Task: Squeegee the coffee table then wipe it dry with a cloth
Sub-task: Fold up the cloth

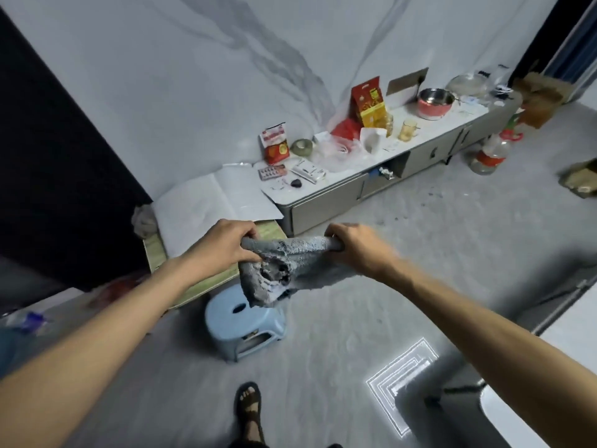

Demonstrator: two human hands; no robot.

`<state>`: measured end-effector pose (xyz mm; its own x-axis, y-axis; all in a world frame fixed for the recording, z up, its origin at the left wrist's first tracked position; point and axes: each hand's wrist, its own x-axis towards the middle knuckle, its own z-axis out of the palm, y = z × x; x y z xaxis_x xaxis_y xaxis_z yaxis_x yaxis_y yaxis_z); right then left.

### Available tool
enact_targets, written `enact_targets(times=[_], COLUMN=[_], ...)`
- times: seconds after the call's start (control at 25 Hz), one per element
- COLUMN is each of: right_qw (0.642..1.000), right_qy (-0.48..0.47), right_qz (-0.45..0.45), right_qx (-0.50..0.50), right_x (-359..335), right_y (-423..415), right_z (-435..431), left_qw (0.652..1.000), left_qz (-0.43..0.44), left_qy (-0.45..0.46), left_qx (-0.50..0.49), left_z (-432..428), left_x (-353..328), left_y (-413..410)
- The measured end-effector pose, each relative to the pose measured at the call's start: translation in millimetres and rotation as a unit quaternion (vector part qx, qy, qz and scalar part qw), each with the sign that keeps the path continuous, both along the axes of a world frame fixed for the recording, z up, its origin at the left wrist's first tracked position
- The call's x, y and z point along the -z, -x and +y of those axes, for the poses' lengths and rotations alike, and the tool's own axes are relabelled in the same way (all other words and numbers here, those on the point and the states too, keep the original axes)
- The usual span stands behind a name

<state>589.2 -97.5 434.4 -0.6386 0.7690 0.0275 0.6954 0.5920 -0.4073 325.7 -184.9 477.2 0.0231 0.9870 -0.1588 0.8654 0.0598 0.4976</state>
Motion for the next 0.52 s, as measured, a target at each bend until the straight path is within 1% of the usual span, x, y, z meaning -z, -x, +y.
enact_targets(times=[0.08,0.16,0.24,0.32,0.4,0.52], right_qw=[0.999,0.999,0.995,0.991,0.981,0.964], right_qy=[0.000,0.045,0.096,0.131,0.171,0.221], right_qz=[-0.021,-0.001,-0.004,-0.029,-0.070,-0.112], right_qx=[-0.030,-0.026,-0.014,-0.025,-0.057,-0.094], right_x=[18.9,55.7,103.7,183.8,268.1,377.7], right_y=[55.7,111.0,153.9,196.4,228.1,263.9], right_z=[16.9,32.7,40.2,45.5,42.4,31.6], left_qw=[0.997,0.992,0.989,0.982,0.972,0.962], left_qz=[-0.007,-0.024,-0.032,-0.041,-0.050,-0.072], left_qy=[-0.016,-0.003,0.029,0.067,0.114,0.179], left_qx=[-0.073,-0.122,-0.144,-0.170,-0.198,-0.193], left_z=[-0.9,3.2,6.0,11.4,10.2,-3.2], left_x=[27.1,69.2,121.4,197.9,281.9,401.9], left_y=[47.5,93.3,129.7,170.4,198.8,228.0])
